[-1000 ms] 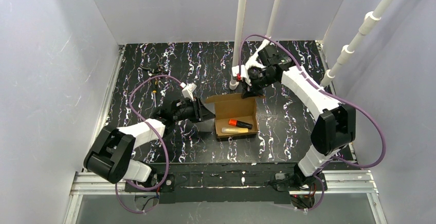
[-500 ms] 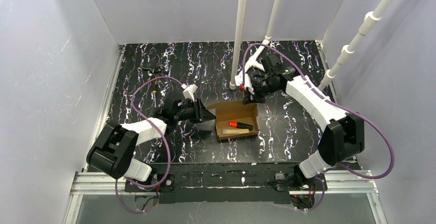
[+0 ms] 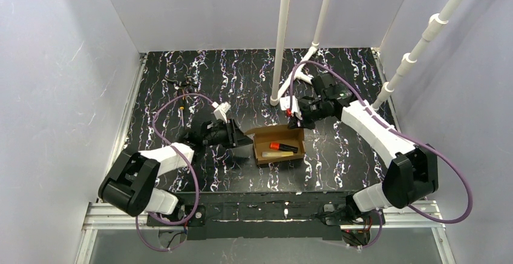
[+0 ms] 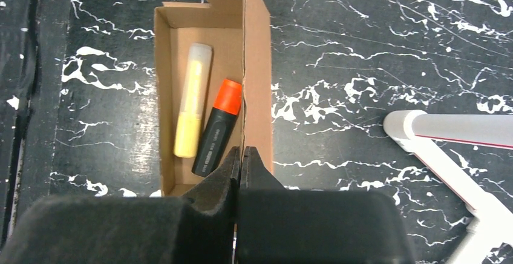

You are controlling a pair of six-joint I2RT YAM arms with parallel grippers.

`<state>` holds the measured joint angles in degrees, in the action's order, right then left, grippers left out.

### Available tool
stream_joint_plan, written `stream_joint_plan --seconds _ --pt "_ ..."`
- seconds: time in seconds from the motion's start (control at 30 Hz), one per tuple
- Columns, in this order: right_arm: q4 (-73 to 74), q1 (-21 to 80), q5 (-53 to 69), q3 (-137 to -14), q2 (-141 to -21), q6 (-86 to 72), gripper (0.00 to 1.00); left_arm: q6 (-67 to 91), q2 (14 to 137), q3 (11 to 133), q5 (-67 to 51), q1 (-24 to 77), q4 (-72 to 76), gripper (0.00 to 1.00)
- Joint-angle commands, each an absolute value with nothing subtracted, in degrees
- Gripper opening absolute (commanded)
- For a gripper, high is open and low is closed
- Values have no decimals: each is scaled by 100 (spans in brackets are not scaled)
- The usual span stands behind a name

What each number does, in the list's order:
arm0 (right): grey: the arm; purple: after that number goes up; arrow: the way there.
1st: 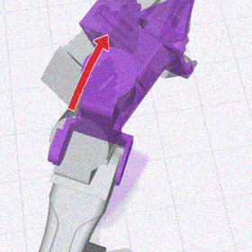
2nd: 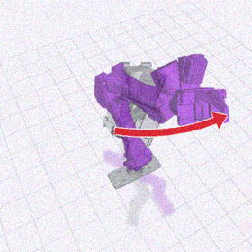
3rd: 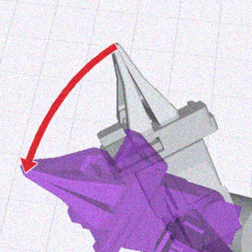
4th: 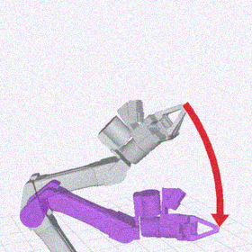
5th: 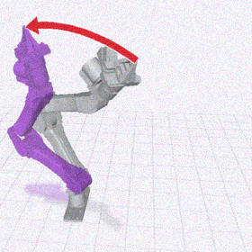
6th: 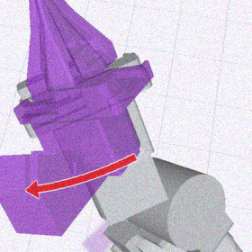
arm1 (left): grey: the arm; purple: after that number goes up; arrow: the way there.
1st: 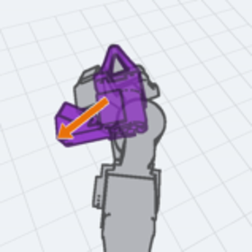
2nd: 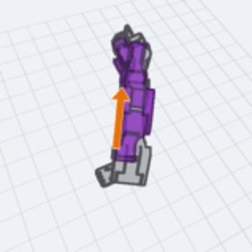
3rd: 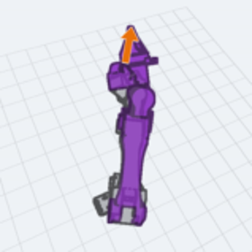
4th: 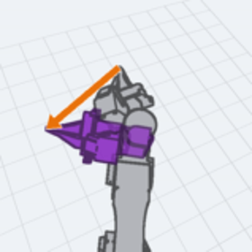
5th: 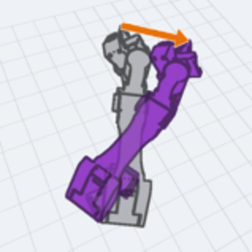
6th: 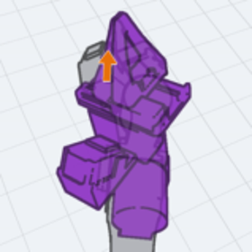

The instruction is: Fold the paper box

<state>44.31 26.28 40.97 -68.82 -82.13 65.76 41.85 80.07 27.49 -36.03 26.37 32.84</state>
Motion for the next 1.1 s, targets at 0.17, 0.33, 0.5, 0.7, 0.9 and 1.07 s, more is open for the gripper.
stream_joint_plan --seconds 0.17,0.33,0.5,0.7,0.9,1.07 --pt "4456 2695 4220 -6130 -7659 6665 1 4436 6972 2114 -3407 2633 3123 28" --pt "4465 2752 4257 -5806 -7454 6694 1 4430 6370 1969 -2955 2599 2562 28" --pt "4524 2907 4197 -5478 -7326 6800 20 4346 5843 2004 -2480 2558 2057 29" --pt "5122 3059 4125 -5074 -7160 7352 59 4145 5979 2337 -2754 2558 1985 30" --pt "5483 3203 4054 -4927 -7137 7565 68 3980 6669 2925 -3390 2562 1984 30" --pt "5873 3217 4277 -5408 -7333 7489 69 3933 7222 3374 -3845 2710 1986 30"
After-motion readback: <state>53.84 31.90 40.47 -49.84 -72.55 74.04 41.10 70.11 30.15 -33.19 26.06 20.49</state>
